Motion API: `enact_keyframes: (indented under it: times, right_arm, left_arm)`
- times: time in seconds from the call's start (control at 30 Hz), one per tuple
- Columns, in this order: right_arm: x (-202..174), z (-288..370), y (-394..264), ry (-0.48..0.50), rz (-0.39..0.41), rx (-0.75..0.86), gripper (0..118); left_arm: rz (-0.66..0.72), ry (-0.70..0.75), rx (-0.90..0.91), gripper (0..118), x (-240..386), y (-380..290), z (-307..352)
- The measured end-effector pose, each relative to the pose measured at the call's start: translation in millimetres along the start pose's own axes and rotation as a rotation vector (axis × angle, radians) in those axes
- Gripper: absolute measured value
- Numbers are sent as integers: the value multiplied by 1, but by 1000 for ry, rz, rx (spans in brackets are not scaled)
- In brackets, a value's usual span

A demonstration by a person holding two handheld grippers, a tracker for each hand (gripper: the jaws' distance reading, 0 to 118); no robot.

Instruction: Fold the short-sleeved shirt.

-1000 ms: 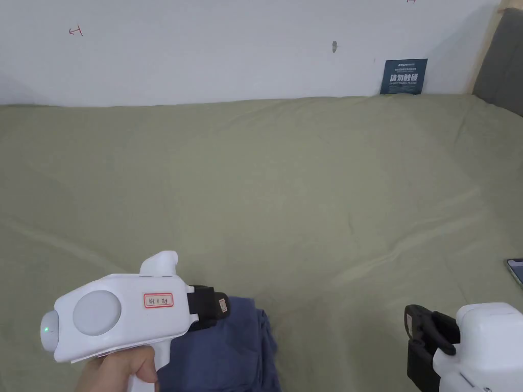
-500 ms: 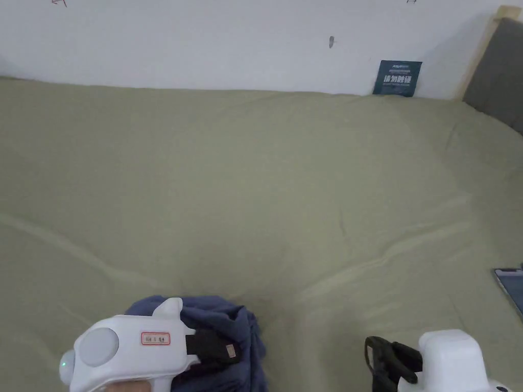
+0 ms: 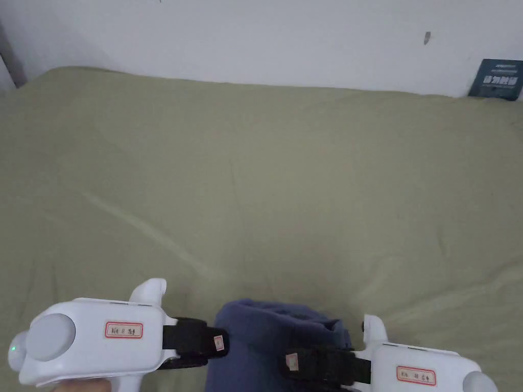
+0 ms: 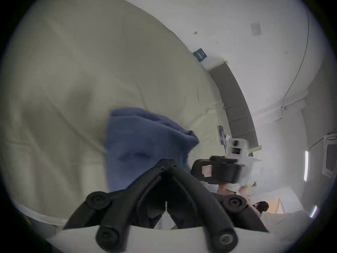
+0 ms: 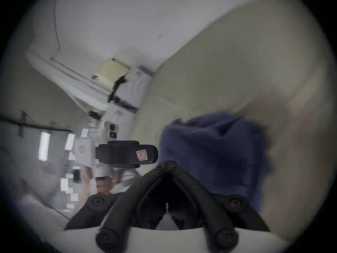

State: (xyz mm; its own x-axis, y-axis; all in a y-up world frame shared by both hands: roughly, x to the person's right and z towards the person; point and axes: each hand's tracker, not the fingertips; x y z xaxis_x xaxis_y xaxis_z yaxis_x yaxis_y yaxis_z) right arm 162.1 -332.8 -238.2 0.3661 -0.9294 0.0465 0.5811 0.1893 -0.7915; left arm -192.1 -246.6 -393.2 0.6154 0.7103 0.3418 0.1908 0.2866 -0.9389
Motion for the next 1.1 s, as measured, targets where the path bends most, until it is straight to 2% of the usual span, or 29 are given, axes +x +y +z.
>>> enact_keyframes:
  times: [0.07,0.1,0.13,0.17,0.2,0.23,0.27,0.33,0.47,0.53,0.57,0.6,0.63,0.67,0.73,0.77,0.8,0.87,0.9,0.97,1.1]
  right_arm:
    - [29,1,-1,-72,-33,2,2]
    - [45,5,-1,12,-104,-1,2]
    - [52,9,0,139,-174,5,2]
    - [51,13,-1,134,-184,31,2]
    - [50,15,0,91,-156,29,2]
    - [51,16,1,93,-153,25,2]
    - [52,15,1,103,-159,16,2]
    - [49,15,-1,114,-171,14,2]
    - [56,15,0,148,-208,12,2]
    - [56,15,-1,154,-218,11,2]
    - [58,15,1,153,-216,8,2]
    - [54,16,1,131,-208,11,2]
    - [50,18,0,119,-199,19,2]
    - [45,20,0,110,-184,30,2]
    - [29,27,1,-1,-120,55,2]
    - [15,31,1,-63,-75,66,2]
    - [-7,37,-2,-169,-29,110,2]
    - [-45,50,-9,-271,121,188,2]
    - [-62,57,-13,-292,188,214,2]
    - [-85,69,-19,-310,253,256,2]
    - [-97,88,-21,-307,240,313,2]
  left_arm:
    - [17,14,3,0,-15,3,3]
    - [24,8,4,1,-22,5,4]
    - [37,-10,4,12,-27,6,2]
    - [55,-44,-4,53,-31,8,1]
    - [55,-69,-14,87,-35,9,-1]
    - [56,-89,-9,109,-37,10,-6]
    - [74,-118,13,114,-38,10,-12]
    - [97,-219,-15,114,-43,13,-26]
    - [77,-305,-185,114,-46,12,-74]
    - [23,-378,-158,113,-37,9,-81]
    - [1,-334,-169,103,-33,11,-83]
    - [-25,-290,-151,75,-32,13,-80]
    - [-27,-189,-150,23,-34,16,-79]
    - [-24,-167,-154,22,-43,16,-80]
    - [58,-244,-175,22,-51,19,-78]
    - [34,-236,-161,22,-50,19,-72]
    - [24,-234,-155,22,-47,21,-64]
    - [92,-280,-128,22,-62,33,-44]
    - [83,-244,-116,22,-71,43,-26]
    - [42,-135,-77,22,-89,66,16]
    - [35,12,-11,22,-143,114,105]
